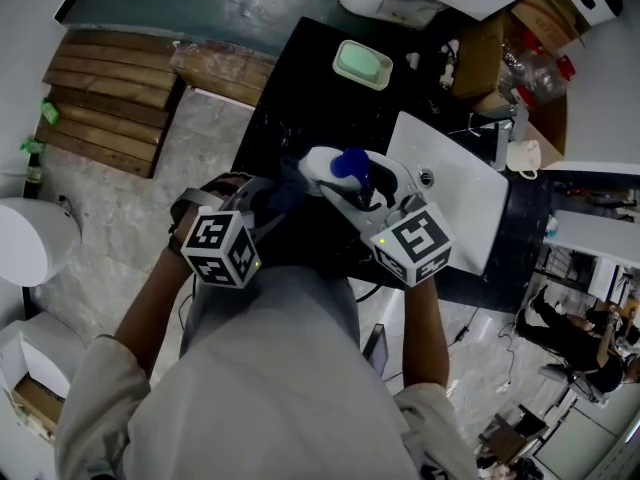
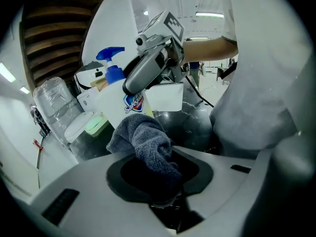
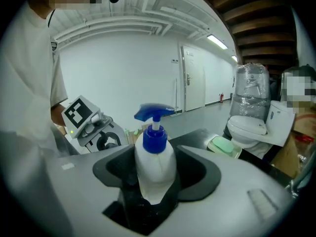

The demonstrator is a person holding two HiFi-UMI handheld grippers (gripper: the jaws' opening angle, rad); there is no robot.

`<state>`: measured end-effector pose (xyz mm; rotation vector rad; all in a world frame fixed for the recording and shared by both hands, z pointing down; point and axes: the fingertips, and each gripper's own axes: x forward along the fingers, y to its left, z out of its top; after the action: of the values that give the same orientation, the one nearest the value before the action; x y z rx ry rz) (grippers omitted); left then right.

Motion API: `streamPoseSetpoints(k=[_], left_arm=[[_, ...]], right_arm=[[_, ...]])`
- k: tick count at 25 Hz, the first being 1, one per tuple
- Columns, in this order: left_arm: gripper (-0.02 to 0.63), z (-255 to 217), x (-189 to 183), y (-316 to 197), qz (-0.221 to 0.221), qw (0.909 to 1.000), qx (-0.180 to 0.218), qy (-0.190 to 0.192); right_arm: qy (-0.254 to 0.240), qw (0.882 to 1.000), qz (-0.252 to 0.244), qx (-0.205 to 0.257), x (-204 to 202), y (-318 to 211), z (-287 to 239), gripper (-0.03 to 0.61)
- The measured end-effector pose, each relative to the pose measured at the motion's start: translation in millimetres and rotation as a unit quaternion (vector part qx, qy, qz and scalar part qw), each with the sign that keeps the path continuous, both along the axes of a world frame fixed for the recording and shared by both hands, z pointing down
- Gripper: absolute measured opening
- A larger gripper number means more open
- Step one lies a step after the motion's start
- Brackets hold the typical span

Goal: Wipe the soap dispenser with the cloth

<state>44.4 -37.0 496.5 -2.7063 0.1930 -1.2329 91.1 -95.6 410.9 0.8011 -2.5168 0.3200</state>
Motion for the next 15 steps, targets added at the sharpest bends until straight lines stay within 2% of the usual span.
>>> streamPoseSetpoints(k=[5,10,15], left_arm=[[0.108,-12,8,3,0.01,0.9999,0.003,0.013],[0.109,-23,12,-6,-0.028,0.9981,-0.027,0.048],[0.109,-27,13,-11,-0.054,0.9974,-0.012,0.046]], right_arm=[[0.009,1.0,-0.004,0.006,-1,1,0,0.253],[0.004,1.0,0.005,0.003,0,0,0,0.252],[0.005,1.0,0.006,0.008,0,2,-1,0.247]])
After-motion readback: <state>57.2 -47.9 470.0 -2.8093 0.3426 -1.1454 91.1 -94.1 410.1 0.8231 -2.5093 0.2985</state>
